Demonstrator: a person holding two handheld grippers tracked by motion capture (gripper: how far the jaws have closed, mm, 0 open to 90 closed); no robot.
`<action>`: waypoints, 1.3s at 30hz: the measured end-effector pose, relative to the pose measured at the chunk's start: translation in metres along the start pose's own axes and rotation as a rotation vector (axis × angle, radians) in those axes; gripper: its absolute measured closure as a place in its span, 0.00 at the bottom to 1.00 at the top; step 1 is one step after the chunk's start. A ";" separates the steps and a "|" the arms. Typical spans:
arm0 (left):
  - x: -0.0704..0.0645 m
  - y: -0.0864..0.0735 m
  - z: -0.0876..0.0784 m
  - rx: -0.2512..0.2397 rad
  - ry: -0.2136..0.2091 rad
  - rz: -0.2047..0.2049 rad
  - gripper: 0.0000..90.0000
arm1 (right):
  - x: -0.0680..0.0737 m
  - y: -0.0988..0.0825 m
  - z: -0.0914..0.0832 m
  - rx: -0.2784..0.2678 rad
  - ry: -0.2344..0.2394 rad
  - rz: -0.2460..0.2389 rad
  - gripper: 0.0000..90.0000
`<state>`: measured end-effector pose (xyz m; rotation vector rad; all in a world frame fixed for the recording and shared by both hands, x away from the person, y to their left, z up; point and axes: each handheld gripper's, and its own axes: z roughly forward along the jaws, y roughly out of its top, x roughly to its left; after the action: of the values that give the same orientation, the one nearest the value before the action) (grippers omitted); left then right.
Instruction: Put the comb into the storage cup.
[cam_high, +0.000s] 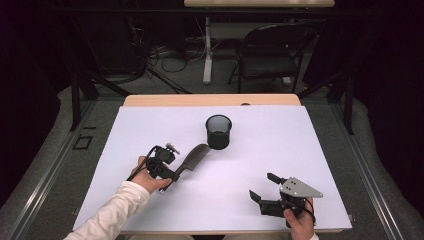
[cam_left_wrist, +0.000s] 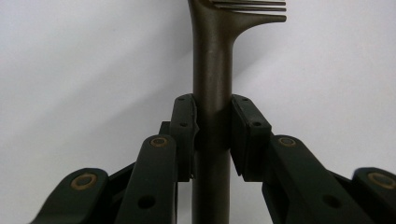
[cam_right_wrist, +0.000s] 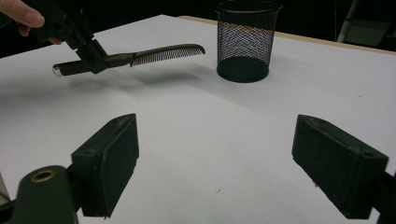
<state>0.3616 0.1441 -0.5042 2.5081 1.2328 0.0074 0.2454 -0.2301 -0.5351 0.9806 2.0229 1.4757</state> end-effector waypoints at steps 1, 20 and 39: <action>0.000 0.000 -0.001 -0.008 -0.005 -0.003 0.81 | 0.000 0.000 0.000 0.001 0.000 -0.001 0.16; -0.005 -0.007 -0.023 -0.169 -0.029 0.011 0.81 | 0.001 -0.001 0.002 0.012 -0.008 0.005 0.16; -0.019 -0.003 -0.038 -0.349 -0.024 0.045 0.81 | 0.000 -0.002 0.004 0.031 -0.057 0.025 0.16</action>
<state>0.3419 0.1423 -0.4669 2.2250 1.0610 0.1873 0.2481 -0.2282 -0.5385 1.0529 2.0054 1.4169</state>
